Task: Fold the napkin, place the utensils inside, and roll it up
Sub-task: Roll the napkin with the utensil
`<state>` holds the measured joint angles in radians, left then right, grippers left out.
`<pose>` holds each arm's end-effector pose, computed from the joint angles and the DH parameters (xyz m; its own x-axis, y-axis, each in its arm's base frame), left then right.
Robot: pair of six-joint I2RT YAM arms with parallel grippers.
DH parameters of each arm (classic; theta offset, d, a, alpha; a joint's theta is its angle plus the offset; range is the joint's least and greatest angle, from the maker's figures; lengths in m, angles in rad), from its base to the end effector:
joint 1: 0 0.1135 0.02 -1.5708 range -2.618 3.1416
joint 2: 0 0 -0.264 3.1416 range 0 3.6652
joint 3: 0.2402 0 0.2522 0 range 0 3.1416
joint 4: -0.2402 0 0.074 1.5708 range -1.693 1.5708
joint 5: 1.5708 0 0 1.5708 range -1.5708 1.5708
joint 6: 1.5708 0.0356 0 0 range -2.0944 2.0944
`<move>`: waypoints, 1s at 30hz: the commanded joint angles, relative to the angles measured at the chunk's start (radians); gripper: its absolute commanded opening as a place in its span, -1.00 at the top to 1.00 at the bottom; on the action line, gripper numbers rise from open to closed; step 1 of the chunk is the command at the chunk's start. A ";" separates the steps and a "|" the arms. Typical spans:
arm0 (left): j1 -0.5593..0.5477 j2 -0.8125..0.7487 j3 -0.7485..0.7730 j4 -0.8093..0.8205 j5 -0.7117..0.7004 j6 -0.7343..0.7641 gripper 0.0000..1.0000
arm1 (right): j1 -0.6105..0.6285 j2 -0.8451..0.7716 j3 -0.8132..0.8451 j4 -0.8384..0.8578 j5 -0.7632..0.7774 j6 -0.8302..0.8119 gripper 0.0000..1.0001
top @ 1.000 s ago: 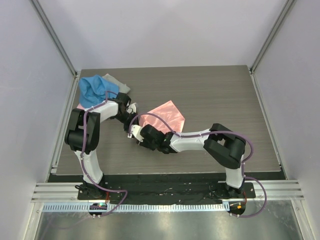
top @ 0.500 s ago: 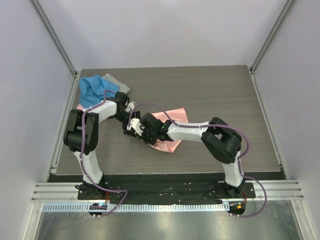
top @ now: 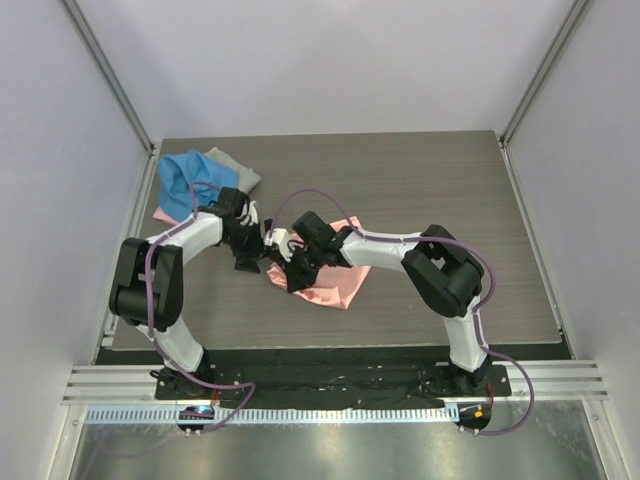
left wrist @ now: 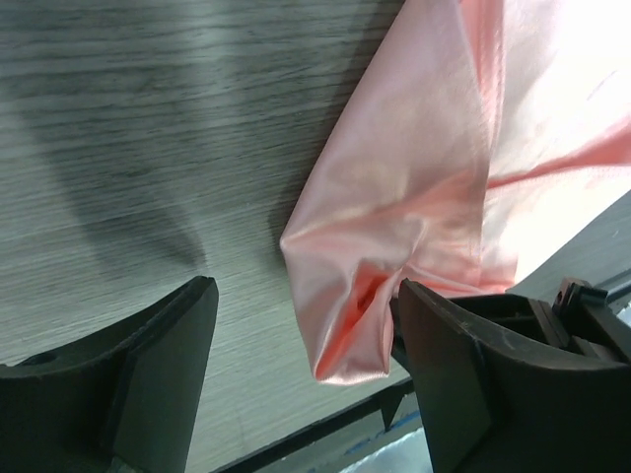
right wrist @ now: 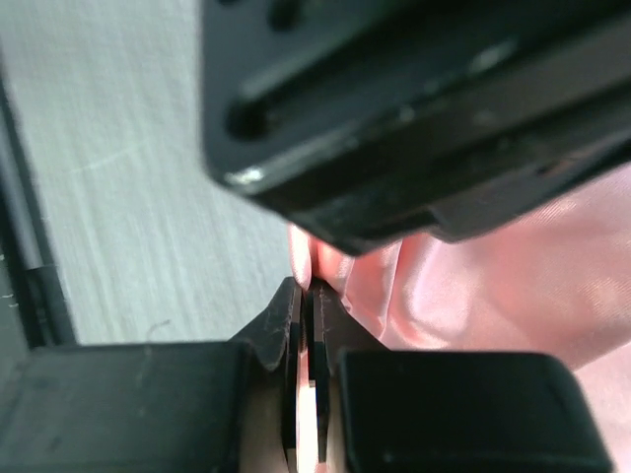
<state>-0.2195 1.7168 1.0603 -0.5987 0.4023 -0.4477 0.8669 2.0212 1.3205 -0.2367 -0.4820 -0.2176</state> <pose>0.3114 -0.0838 0.1712 -0.9744 -0.1907 -0.1187 -0.1141 0.8753 -0.4699 0.2614 0.3334 0.1540 -0.3252 -0.6786 -0.6586 -0.9455 0.2231 0.2370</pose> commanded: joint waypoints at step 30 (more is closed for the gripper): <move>0.075 -0.342 -0.390 0.508 0.168 -0.226 -0.62 | -0.138 0.123 0.022 -0.070 -0.231 0.126 0.98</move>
<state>-0.1425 1.3880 0.6777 -0.1619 0.5232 -0.6533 0.7517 2.0918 1.3376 -0.2417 -0.7399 -0.0956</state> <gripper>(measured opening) 0.825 0.078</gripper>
